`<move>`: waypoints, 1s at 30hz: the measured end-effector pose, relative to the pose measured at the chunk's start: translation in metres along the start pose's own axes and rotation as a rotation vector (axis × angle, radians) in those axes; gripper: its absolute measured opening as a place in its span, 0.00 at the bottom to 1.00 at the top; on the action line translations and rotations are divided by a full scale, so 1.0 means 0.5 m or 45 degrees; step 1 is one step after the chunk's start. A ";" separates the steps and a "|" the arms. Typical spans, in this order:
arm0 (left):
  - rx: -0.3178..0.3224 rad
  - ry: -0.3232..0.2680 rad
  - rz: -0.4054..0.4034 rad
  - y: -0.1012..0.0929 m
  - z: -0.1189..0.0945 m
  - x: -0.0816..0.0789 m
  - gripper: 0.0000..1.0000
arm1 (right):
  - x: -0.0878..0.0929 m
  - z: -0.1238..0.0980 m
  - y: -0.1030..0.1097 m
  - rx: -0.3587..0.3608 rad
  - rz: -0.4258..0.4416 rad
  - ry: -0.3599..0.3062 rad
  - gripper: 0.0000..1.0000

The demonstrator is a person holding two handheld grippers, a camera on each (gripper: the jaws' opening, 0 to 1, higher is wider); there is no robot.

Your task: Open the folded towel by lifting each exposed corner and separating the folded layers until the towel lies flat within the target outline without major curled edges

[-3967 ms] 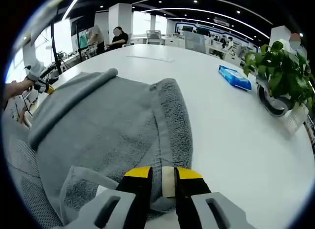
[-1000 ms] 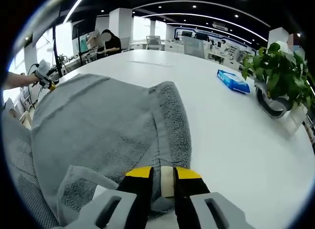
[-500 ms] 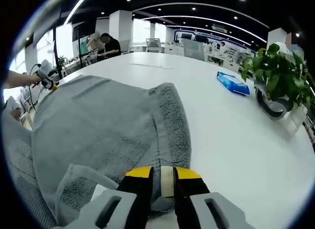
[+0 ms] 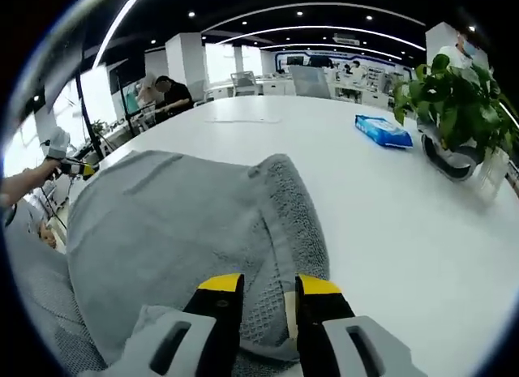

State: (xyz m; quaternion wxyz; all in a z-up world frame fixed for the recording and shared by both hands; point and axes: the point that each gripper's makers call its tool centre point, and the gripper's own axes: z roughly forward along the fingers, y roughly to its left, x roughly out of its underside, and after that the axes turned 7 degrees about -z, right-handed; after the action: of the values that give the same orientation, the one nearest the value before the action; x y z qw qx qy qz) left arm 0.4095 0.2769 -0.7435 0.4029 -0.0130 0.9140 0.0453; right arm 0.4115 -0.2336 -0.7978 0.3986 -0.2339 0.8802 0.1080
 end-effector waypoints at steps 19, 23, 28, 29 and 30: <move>0.678 0.073 0.341 -0.531 -0.012 0.019 0.07 | -0.005 -0.013 0.082 -0.193 -0.036 0.008 0.22; 0.742 0.085 0.358 -0.597 -0.016 0.039 0.07 | -0.002 -0.015 0.102 -0.214 -0.078 0.015 0.22; 0.795 0.160 0.437 -0.675 -0.017 0.098 0.07 | -0.003 -0.015 0.113 -0.241 -0.082 0.017 0.22; 0.791 0.169 0.440 -0.684 -0.014 0.109 0.07 | -0.005 -0.019 0.117 -0.249 -0.085 0.010 0.21; 0.793 0.175 0.438 -0.690 -0.011 0.117 0.07 | -0.008 -0.024 0.121 -0.254 -0.092 0.004 0.21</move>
State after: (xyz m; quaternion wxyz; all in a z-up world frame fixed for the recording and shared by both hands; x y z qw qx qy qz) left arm 0.3867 -0.0663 -0.8077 0.3117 0.2613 0.8978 -0.1690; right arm 0.3759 -0.1843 -0.7867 0.3757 -0.3041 0.8566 0.1805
